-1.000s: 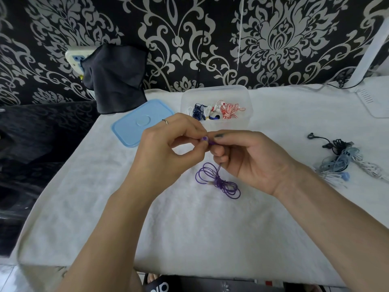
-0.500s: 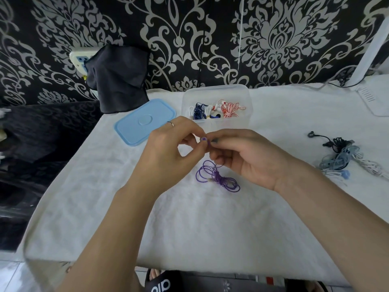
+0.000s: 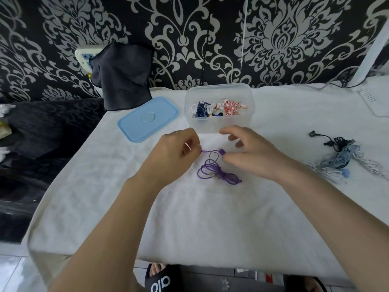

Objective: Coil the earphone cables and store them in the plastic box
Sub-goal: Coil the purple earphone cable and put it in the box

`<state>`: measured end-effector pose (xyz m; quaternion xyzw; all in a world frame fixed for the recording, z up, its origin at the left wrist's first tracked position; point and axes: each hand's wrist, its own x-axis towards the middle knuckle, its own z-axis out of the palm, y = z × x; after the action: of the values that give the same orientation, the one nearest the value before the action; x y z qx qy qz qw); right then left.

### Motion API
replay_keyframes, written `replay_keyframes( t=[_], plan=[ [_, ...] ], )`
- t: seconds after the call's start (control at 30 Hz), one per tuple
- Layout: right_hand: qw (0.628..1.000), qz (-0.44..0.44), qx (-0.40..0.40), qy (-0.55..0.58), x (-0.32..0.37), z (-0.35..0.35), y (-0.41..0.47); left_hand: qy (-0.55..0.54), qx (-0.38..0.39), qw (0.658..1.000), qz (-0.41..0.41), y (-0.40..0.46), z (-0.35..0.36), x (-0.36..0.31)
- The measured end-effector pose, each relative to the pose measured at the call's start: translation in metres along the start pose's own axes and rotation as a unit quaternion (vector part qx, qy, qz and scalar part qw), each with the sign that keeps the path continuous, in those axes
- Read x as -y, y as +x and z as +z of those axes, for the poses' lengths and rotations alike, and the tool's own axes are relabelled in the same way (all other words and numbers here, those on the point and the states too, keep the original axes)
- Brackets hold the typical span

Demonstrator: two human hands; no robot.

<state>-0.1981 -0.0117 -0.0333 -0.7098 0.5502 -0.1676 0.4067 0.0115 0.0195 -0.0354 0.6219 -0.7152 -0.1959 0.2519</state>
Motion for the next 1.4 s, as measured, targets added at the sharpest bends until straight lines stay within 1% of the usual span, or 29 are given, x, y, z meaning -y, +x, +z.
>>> replay_keyframes(
  t=[0.03, 0.1, 0.17, 0.23, 0.3, 0.33, 0.4, 0.43, 0.53, 0.6, 0.7, 0.77, 0.83, 0.87, 0.93, 0.97, 1.07, 1.17, 1.2, 1.23, 1.3, 1.33, 1.4],
  plan=[
    [0.999, 0.013, 0.042, -0.013, 0.0, 0.0, -0.001, 0.003, 0.005, 1.0, -0.004, 0.0, 0.001, 0.001],
    [0.996, 0.016, 0.089, -0.01, 0.005, 0.002, -0.004, 0.007, 0.023, 1.0, -0.007, 0.0, 0.004, 0.004],
    [0.993, -0.005, 0.115, -0.013, 0.009, 0.006, -0.007, 0.007, 0.04, 0.999, -0.011, -0.001, 0.007, 0.008],
    [0.988, -0.035, 0.13, -0.076, 0.009, 0.013, -0.01, 0.01, 0.045, 0.999, -0.017, -0.001, 0.008, 0.012],
    [0.981, -0.066, 0.112, -0.14, 0.004, 0.022, -0.011, 0.016, 0.054, 0.998, -0.025, -0.001, 0.007, 0.015],
    [0.98, -0.08, 0.086, -0.158, 0.001, 0.026, -0.011, 0.017, 0.065, 0.997, -0.035, -0.001, 0.005, 0.016],
    [0.979, -0.102, 0.033, -0.172, -0.001, 0.032, -0.011, 0.01, 0.084, 0.995, -0.06, -0.002, 0.001, 0.017],
    [0.978, -0.111, 0.02, -0.175, -0.001, 0.035, -0.01, 0.003, 0.088, 0.993, -0.072, -0.003, -0.001, 0.017],
    [0.971, -0.126, 0.009, -0.203, -0.001, 0.04, -0.006, -0.022, 0.098, 0.991, -0.092, -0.006, -0.004, 0.016],
    [0.968, -0.133, 0.0, -0.215, -0.001, 0.041, -0.003, -0.042, 0.123, 0.985, -0.112, -0.006, -0.006, 0.015],
    [0.968, -0.156, -0.014, -0.196, 0.001, 0.042, 0.0, -0.08, 0.16, 0.973, -0.149, -0.004, -0.008, 0.015],
    [0.965, -0.171, -0.027, -0.195, 0.0, 0.042, 0.001, -0.065, 0.16, 0.974, -0.146, -0.002, -0.007, 0.015],
    [0.97, -0.172, -0.038, -0.17, -0.003, 0.043, 0.003, -0.037, 0.138, 0.981, -0.135, 0.001, -0.007, 0.015],
    [0.976, -0.161, -0.043, -0.138, -0.003, 0.043, 0.004, -0.025, 0.12, 0.984, -0.128, 0.003, -0.007, 0.015],
    [0.99, -0.117, -0.066, -0.041, 0.0, 0.039, 0.005, -0.022, 0.072, 0.991, -0.113, 0.008, -0.007, 0.014],
    [0.992, -0.094, -0.083, 0.017, 0.005, 0.034, 0.006, -0.039, 0.044, 0.992, -0.108, 0.012, -0.007, 0.011],
    [0.973, -0.071, -0.13, 0.176, 0.027, 0.013, 0.007, -0.114, -0.051, 0.988, -0.094, 0.025, -0.005, -0.001],
    [0.946, -0.082, -0.174, 0.259, 0.054, -0.016, 0.013, -0.094, -0.157, 0.981, -0.063, 0.041, -0.005, -0.012],
    [0.943, -0.091, -0.19, 0.257, 0.062, -0.024, 0.02, -0.078, -0.176, 0.98, -0.054, 0.046, -0.005, -0.014],
    [0.946, -0.098, -0.207, 0.228, 0.068, -0.029, 0.029, -0.064, -0.184, 0.98, -0.048, 0.049, -0.004, -0.015],
    [0.96, -0.095, -0.236, 0.12, 0.078, -0.035, 0.055, -0.052, -0.184, 0.981, -0.041, 0.055, -0.001, -0.012],
    [0.966, -0.082, -0.236, 0.071, 0.079, -0.034, 0.07, -0.052, -0.183, 0.981, -0.044, 0.058, -0.001, -0.009],
    [0.978, -0.04, -0.203, 0.004, 0.078, -0.03, 0.099, -0.057, -0.174, 0.981, -0.069, 0.066, -0.002, -0.004]
  ],
)
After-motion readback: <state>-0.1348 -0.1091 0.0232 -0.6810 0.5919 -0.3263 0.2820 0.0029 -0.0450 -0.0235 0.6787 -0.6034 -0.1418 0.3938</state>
